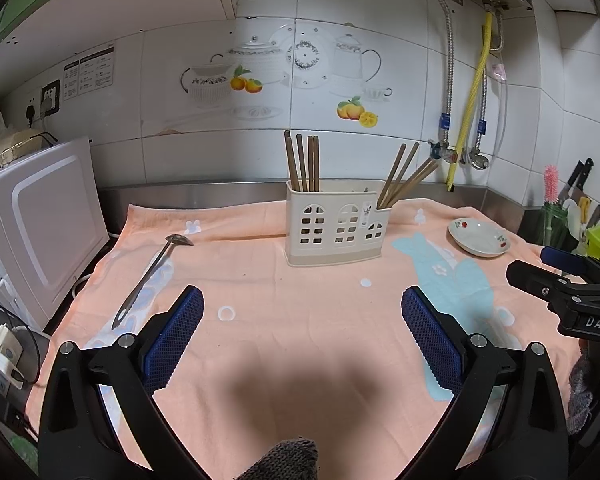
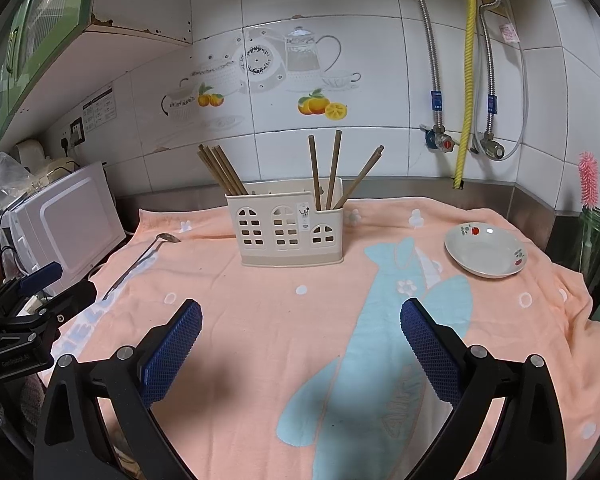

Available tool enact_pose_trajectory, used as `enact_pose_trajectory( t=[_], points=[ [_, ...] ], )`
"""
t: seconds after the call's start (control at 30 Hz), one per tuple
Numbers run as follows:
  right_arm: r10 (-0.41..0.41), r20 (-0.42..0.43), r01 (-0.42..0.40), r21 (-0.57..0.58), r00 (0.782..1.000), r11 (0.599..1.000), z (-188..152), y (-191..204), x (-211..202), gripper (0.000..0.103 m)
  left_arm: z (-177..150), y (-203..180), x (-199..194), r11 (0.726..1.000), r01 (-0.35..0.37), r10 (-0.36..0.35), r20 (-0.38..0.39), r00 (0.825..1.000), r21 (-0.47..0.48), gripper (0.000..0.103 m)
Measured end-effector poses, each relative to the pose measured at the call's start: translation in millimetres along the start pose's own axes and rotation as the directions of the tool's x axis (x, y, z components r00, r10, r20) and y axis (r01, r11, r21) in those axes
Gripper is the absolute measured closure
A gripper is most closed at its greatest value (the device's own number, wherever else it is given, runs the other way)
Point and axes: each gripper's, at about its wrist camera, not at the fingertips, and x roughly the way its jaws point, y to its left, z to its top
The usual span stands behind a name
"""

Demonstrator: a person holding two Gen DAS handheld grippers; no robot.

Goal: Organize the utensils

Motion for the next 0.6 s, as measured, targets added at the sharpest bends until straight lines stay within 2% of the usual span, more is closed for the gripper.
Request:
enact_pose_trajectory(
  t=[0.6],
  points=[
    [0.002, 0.001, -0.002, 0.005, 1.000, 1.000, -0.5, -0.9, -0.9, 0.007, 0.2, -0.8, 0.0, 1.000, 0.005, -0.005, 0.006, 1.000, 0.009, 0.005]
  ],
)
